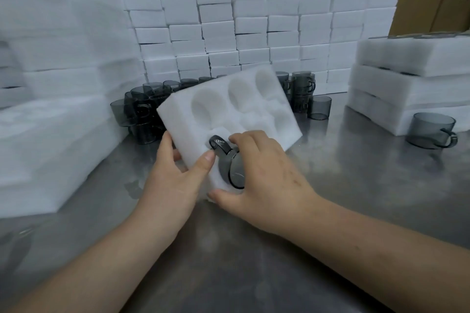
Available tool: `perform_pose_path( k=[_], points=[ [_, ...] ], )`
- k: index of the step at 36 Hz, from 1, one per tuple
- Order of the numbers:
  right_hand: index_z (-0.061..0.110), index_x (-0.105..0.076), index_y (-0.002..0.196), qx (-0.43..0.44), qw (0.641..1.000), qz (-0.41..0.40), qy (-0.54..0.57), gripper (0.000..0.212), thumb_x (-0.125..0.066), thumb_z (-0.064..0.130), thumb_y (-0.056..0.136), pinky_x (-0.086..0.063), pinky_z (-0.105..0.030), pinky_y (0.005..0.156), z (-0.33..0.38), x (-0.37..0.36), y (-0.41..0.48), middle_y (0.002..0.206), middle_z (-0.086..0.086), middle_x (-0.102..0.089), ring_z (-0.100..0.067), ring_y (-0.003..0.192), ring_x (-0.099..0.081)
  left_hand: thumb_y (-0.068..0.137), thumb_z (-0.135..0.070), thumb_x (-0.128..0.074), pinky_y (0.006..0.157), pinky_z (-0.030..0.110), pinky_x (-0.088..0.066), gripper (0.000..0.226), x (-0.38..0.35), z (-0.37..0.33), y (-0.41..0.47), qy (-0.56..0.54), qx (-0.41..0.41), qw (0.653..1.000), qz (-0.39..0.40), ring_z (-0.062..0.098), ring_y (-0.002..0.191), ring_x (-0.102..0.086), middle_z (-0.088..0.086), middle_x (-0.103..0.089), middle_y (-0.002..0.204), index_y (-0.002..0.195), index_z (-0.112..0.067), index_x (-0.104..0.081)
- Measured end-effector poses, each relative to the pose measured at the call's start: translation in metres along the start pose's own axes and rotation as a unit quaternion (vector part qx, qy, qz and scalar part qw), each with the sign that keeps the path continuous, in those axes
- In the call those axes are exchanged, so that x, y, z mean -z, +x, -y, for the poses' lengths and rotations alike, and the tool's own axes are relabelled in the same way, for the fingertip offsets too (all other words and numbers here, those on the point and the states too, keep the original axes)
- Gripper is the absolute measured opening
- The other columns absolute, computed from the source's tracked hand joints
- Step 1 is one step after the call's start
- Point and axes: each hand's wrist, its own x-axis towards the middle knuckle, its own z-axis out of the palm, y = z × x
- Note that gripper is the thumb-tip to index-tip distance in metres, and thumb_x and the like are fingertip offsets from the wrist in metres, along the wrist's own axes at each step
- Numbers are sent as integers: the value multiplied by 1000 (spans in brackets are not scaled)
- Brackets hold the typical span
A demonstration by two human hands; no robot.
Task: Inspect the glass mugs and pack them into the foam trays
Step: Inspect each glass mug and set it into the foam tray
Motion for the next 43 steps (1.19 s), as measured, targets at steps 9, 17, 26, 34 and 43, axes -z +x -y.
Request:
perform_pose_path(
  k=[9,17,26,34,43],
  points=[
    [21,-38,127,-114,992,14,53,74,-65,59,70,-25,-17,75,-6,-2,-1,108,9,-33,-13,108,-46,58,-55,-62,83,48,-53,58,-2,2,0,-10,-29,1000,5,11,86,-69,-18,-66,95,113,-44,-49],
    [23,-46,123,-95,993,34,55,62,-66,54,73,-21,-14,63,-9,1,4,102,11,-36,-11,98,-50,74,-43,-59,87,45,-52,55,-1,-1,-2,-10,-34,999,12,9,90,-67,-17,-68,97,127,-37,-45],
    [21,-29,145,-24,999,34,15,76,-60,47,81,-18,-9,71,-11,3,2,129,4,-43,-15,115,-44,78,-39,-62,89,46,-51,61,0,-4,-2,7,-34,999,3,6,90,-66,-19,-67,93,135,-35,-40],
    [27,-20,148,-30,998,53,12,80,-56,54,81,-17,-10,68,-11,3,3,124,5,-40,-13,110,-44,81,-39,-66,88,41,-52,47,-1,-8,-3,-19,-26,999,25,4,87,-66,-10,-67,99,123,-36,-48],
    [28,-20,147,-43,996,70,21,83,-59,56,79,-15,-10,68,-13,1,5,122,1,-36,-13,106,-42,51,-55,-66,71,22,-55,81,-3,-9,-4,-72,-27,997,28,5,89,-67,-5,-64,107,126,-30,-46]
  ],
)
